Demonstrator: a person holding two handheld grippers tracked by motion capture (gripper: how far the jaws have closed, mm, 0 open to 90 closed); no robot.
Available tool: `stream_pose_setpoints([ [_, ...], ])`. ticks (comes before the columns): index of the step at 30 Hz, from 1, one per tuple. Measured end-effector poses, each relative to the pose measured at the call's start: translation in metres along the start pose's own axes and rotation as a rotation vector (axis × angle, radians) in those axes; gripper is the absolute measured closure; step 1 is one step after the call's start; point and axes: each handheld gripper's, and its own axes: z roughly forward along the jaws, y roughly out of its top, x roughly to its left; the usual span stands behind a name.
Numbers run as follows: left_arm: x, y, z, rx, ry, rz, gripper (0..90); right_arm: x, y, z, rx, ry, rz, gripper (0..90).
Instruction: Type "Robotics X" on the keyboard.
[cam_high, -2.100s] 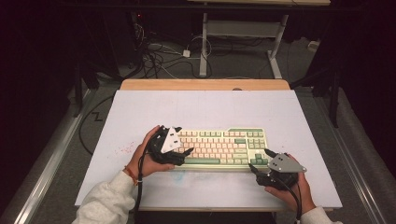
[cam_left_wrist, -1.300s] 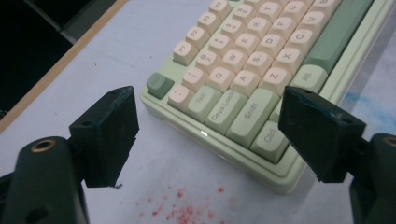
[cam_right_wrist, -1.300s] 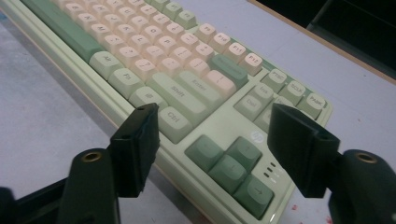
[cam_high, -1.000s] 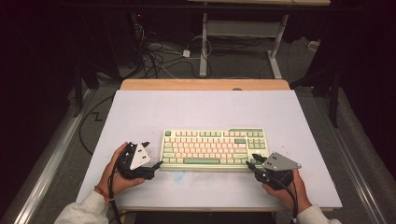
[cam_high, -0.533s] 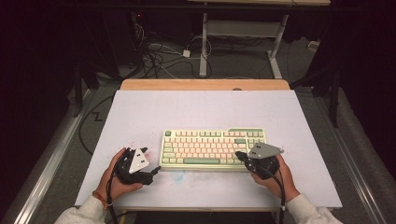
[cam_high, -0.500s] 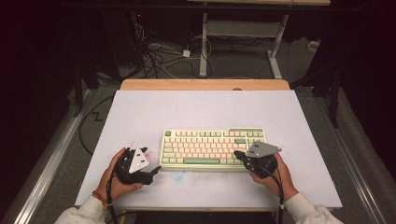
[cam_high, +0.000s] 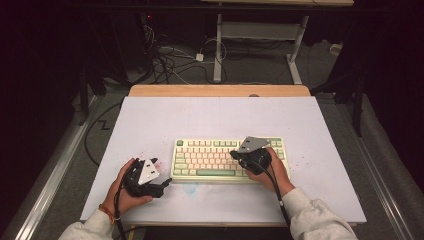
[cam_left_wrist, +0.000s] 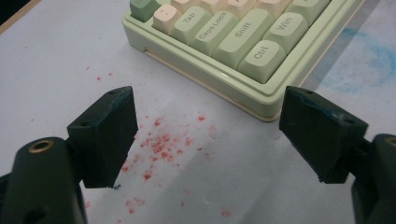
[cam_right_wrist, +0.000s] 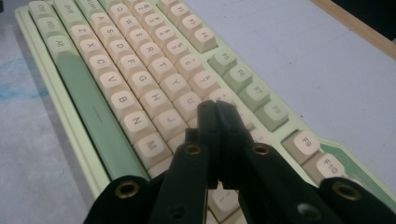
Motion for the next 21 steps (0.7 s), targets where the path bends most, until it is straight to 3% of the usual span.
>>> stream_pose_setpoints([
  [11,-0.001,0.001,0.002,0.003,-0.01,0.004,18.5,0.0,0.006,0.023,0.035,-0.008,-0.003,89.9],
  [14,-0.002,0.001,0.002,0.005,-0.014,0.008,18.5,0.002,0.007,0.027,0.073,-0.009,-0.013,90.0],
  [21,-0.001,0.001,0.002,0.012,-0.004,0.012,18.5,0.001,0.009,0.017,0.031,-0.013,0.002,89.9],
])
